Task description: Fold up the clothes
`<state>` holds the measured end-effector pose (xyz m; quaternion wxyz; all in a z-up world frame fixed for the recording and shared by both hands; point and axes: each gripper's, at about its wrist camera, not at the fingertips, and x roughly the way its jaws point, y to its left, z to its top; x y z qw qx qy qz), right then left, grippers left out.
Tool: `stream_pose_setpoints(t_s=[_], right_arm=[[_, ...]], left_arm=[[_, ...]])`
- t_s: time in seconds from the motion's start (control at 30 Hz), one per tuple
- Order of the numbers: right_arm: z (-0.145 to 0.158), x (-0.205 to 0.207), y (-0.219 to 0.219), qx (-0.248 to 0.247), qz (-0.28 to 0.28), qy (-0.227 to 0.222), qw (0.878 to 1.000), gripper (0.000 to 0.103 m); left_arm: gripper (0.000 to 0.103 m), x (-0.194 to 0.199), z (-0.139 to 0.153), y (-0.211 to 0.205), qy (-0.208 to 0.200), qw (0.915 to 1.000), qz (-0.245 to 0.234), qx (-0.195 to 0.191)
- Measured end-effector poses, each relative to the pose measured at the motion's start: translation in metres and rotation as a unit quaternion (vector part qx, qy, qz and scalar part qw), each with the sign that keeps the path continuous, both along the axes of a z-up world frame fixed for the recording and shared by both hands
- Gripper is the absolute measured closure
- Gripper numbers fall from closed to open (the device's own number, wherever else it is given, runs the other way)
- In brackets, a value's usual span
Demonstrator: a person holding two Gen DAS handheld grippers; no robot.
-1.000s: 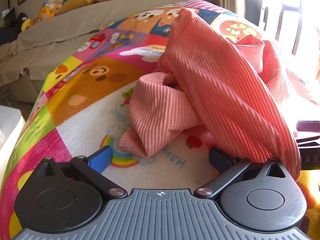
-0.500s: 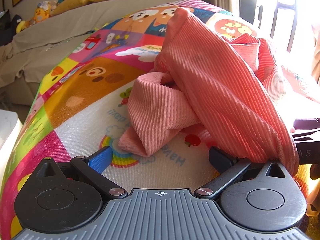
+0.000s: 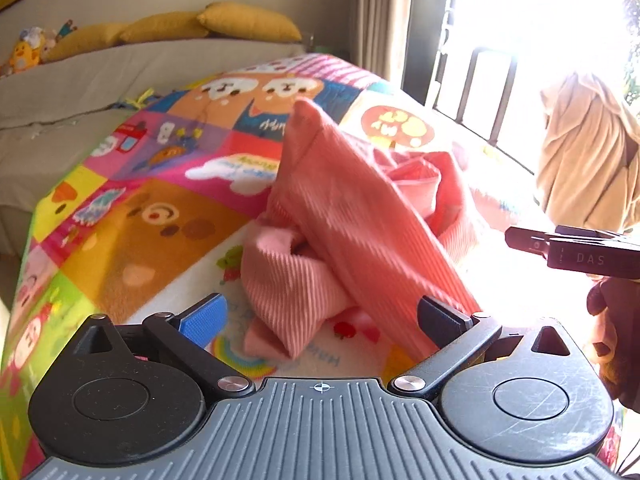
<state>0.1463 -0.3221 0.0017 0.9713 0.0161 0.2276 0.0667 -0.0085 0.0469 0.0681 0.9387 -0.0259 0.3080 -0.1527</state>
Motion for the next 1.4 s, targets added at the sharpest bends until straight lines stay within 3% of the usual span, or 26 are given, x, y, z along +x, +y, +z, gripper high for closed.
stream_pose_setpoints(t_s=[0.07, 0.13, 0.2, 0.27, 0.37, 0.43, 0.63, 0.83, 1.0, 1.07, 1.13, 1.2, 1.23, 1.27, 1.33, 1.4], right_arm=[[0.015, 0.018, -0.002, -0.022, -0.005, -0.019, 1.0, 0.0], [0.022, 0.057, -0.001, -0.035, 0.018, 0.001, 0.999, 0.0], [0.022, 0.097, -0.001, -0.012, 0.027, 0.028, 0.999, 0.0], [0.019, 0.141, -0.001, 0.041, 0.03, 0.065, 0.997, 0.0], [0.003, 0.199, 0.008, 0.102, 0.055, 0.108, 0.987, 0.0], [-0.014, 0.23, 0.022, 0.097, 0.072, 0.127, 0.984, 0.0], [-0.058, 0.259, 0.033, 0.147, 0.117, 0.214, 0.959, 0.0], [-0.059, 0.187, 0.033, 0.184, 0.2, 0.277, 0.922, 0.0], [-0.056, 0.101, 0.023, 0.203, 0.224, 0.296, 0.906, 0.0], [-0.046, 0.074, 0.017, 0.177, 0.219, 0.278, 0.919, 0.0], [-0.031, 0.049, 0.01, 0.14, 0.204, 0.245, 0.937, 0.0], [-0.001, 0.018, 0.005, 0.039, 0.165, 0.133, 0.977, 0.0], [0.012, 0.001, 0.006, -0.016, 0.15, 0.069, 0.986, 0.0], [0.02, -0.013, 0.011, -0.064, 0.148, 0.028, 0.987, 0.0], [0.029, -0.036, 0.024, -0.15, 0.161, -0.021, 0.975, 0.0], [0.022, -0.045, 0.046, -0.205, 0.192, -0.021, 0.96, 0.0]], left_arm=[[0.0, 0.018, 0.016, 0.005, -0.007, 0.9998, -0.006, -0.016], [0.0, 0.053, 0.015, 0.006, 0.029, 0.9985, -0.011, -0.046], [0.0, 0.085, 0.003, 0.008, 0.067, 0.9947, -0.016, -0.076], [0.0, 0.115, -0.014, 0.009, 0.1, 0.9899, -0.017, -0.099], [0.0, 0.149, -0.033, 0.008, 0.129, 0.9852, -0.015, -0.112], [0.0, 0.166, -0.042, 0.006, 0.14, 0.9837, -0.02, -0.111], [0.0, 0.182, -0.057, 0.002, 0.153, 0.9784, -0.064, -0.123], [0.0, 0.139, -0.052, -0.003, 0.165, 0.9652, -0.152, -0.134], [0.0, 0.072, -0.045, -0.009, 0.189, 0.9476, -0.222, -0.131], [0.0, 0.045, -0.043, -0.011, 0.198, 0.9396, -0.248, -0.128], [0.0, 0.027, -0.037, -0.005, 0.173, 0.9514, -0.235, -0.097], [0.0, 0.014, -0.024, 0.006, 0.122, 0.9716, -0.195, -0.056], [0.0, 0.007, -0.018, 0.011, 0.096, 0.9795, -0.173, -0.035], [0.0, -0.001, -0.011, 0.017, 0.063, 0.987, -0.147, -0.009], [0.0, -0.012, 0.0, 0.025, 0.009, 0.9938, -0.104, 0.038], [0.0, -0.016, 0.005, 0.029, 0.01, 0.9935, -0.108, 0.036]])
